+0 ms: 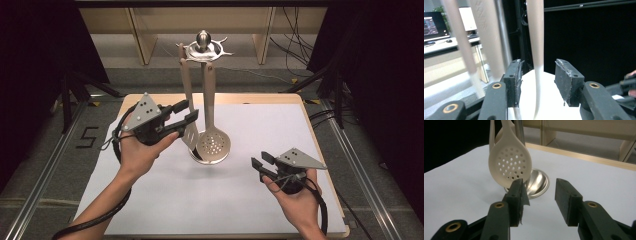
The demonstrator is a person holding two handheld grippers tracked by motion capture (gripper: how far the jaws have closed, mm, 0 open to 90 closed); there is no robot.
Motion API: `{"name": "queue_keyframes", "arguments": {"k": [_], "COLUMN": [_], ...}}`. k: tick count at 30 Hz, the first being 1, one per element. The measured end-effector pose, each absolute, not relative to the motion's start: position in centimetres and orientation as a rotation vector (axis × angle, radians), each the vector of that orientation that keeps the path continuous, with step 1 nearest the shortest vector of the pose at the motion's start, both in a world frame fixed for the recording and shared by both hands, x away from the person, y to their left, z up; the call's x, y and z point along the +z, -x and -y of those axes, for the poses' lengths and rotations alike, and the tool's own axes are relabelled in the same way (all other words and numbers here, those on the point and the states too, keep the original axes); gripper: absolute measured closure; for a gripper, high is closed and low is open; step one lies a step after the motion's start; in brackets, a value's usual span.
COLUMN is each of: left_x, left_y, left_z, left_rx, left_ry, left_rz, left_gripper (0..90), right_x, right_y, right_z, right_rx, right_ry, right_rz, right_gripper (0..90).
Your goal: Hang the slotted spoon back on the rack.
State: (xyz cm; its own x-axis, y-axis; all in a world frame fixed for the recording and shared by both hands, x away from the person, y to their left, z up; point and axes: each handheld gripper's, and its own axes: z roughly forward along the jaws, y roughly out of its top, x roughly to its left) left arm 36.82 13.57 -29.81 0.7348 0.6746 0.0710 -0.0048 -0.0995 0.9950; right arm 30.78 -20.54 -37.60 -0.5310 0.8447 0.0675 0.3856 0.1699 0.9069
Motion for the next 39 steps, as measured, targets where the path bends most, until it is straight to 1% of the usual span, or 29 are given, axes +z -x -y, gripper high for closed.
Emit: {"name": "queue_keyframes", "arguments": {"k": [2, 4, 5, 7, 10, 11, 17, 21, 24, 27, 31, 36, 37, 39], "left_x": [-30.4, -31.0, -31.2, -31.8, -32.7, -33.0, -34.8, -36.0, -37.0, -38.1, -39.3, -40.2, -40.4, -40.8], "left_y": [-36.5, -36.1, -36.0, -35.7, -35.6, -35.6, -35.5, -35.5, -35.3, -35.2, -35.2, -35.1, -35.0, -35.1], "left_z": [-14.2, -14.6, -14.9, -15.5, -16.4, -16.7, -18.2, -19.0, -19.2, -19.4, -19.7, -19.9, -19.9, -19.9], "left_rx": [0.64, 0.639, 0.647, 0.662, 0.669, 0.668, 0.687, 0.697, 0.689, 0.681, 0.671, 0.663, 0.656, 0.651], "left_ry": [-1.585, -1.589, -1.595, -1.604, -1.603, -1.599, -1.612, -1.607, -1.62, -1.63, -1.627, -1.621, -1.62, -1.621], "left_rz": [-0.569, -0.58, -0.583, -0.592, -0.619, -0.626, -0.676, -0.693, -0.71, -0.728, -0.76, -0.79, -0.795, -0.795], "left_gripper": [55.7, 55.2, 55.0, 54.7, 54.2, 53.9, 53.3, 52.6, 51.9, 51.4, 50.1, 48.9, 48.7, 48.5], "right_x": [-37.6, -37.7, -37.6, -37.8, -37.8, -37.9, -38.2, -38.4, -38.6, -38.8, -39.0, -39.3, -39.2, -39.4], "right_y": [-30.6, -30.8, -30.5, -30.8, -30.6, -30.8, -30.8, -31.0, -30.9, -31.2, -31.2, -31.4, -31.1, -31.2], "right_z": [20.6, 20.9, 20.8, 21.1, 21.2, 21.5, 21.7, 22.2, 22.2, 22.6, 22.6, 22.8, 22.6, 22.6], "right_rx": [1.327, 1.319, 1.321, 1.319, 1.305, 1.296, 1.32, 1.293, 1.291, 1.268, 1.279, 1.275, 1.27, 1.276], "right_ry": [-1.215, -1.178, -1.237, -1.172, -1.238, -1.188, -1.245, -1.221, -1.274, -1.219, -1.266, -1.237, -1.29, -1.291], "right_rz": [-1.996, -1.994, -1.996, -1.992, -1.991, -1.992, -1.972, -1.988, -1.974, -1.972, -1.971, -1.971, -1.984, -1.981], "right_gripper": [59.1, 59.1, 59.1, 59.1, 59.1, 59.1, 59.1, 59.1, 59.1, 59.1, 59.1, 59.1, 59.1, 59.1]}}
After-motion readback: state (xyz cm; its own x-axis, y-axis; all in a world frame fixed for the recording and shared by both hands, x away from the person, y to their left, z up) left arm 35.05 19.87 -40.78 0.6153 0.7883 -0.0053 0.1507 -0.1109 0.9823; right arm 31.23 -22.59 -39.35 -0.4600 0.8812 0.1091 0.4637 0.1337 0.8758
